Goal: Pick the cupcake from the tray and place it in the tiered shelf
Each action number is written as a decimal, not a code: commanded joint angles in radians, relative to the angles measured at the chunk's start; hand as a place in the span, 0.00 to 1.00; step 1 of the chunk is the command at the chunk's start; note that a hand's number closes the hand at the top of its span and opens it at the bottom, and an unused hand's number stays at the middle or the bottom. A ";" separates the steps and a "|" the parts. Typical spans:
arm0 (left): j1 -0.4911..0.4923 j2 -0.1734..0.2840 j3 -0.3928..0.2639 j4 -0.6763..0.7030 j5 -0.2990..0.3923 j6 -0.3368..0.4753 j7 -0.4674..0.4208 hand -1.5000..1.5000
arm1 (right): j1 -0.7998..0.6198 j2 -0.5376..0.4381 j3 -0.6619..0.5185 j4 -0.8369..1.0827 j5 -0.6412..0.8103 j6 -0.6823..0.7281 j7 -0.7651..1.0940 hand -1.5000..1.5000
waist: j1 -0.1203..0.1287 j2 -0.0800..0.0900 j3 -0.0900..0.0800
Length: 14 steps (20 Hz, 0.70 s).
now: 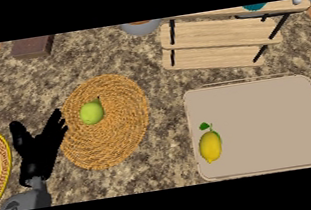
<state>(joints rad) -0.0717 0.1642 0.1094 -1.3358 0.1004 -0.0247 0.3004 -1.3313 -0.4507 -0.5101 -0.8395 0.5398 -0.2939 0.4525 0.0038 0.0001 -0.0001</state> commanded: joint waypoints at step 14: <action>0.065 -0.009 0.000 -0.007 -0.014 -0.005 -0.045 0.50 | 0.305 -0.353 -0.242 -0.167 -0.317 0.274 0.016 0.00 | -0.010 -0.002 0.000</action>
